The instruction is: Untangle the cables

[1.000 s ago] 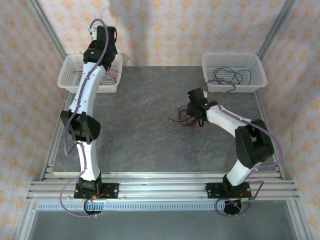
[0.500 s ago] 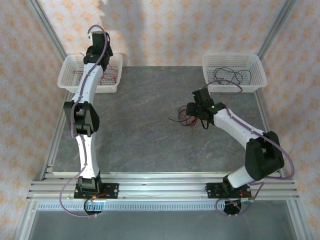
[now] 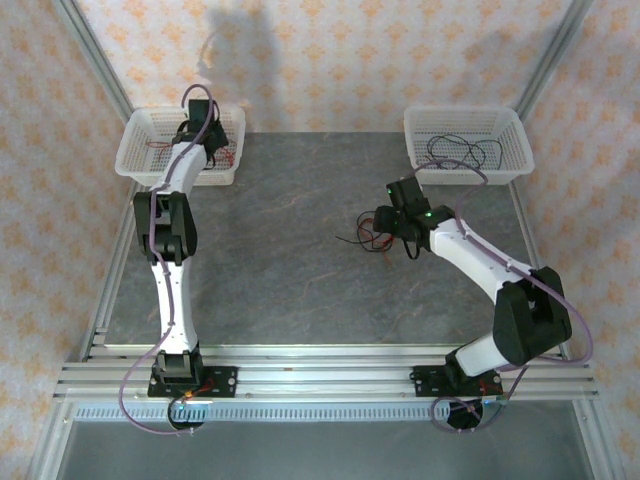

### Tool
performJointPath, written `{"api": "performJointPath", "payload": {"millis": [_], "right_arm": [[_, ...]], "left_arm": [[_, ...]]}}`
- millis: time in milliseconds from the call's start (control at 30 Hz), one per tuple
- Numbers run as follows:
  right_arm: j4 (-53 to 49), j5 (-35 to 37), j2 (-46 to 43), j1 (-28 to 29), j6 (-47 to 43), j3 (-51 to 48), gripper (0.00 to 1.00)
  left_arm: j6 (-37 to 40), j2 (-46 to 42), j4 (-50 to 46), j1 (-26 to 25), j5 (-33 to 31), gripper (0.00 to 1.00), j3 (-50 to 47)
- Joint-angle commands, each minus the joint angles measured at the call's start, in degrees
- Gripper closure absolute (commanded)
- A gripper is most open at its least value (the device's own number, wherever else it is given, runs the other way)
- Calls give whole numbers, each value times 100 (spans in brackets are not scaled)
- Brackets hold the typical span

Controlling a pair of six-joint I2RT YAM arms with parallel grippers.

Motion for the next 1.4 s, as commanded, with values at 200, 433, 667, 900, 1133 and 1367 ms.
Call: {"api": "performJointPath", "payload": {"millis": [200, 433, 667, 900, 1133, 1367], "right_arm": [[-199, 56, -260, 1, -65, -9, 33], [-182, -23, -311, 1, -48, -15, 33], [-225, -140, -382, 1, 19, -48, 33], [-278, -318, -309, 92, 115, -112, 34], [-49, -466, 15, 375, 233, -198, 44], [427, -168, 774, 431, 348, -192, 51]], "left_arm": [[-71, 85, -210, 113, 456, 39, 334], [-90, 185, -1330, 124, -359, 30, 1177], [28, 128, -2345, 144, -1623, 29, 1696], [-3, -767, -2354, 146, -1548, 29, 977], [-141, -2094, -2151, -145, -1124, 29, 109], [-227, -3428, -1722, -822, -949, 29, -1268]]}}
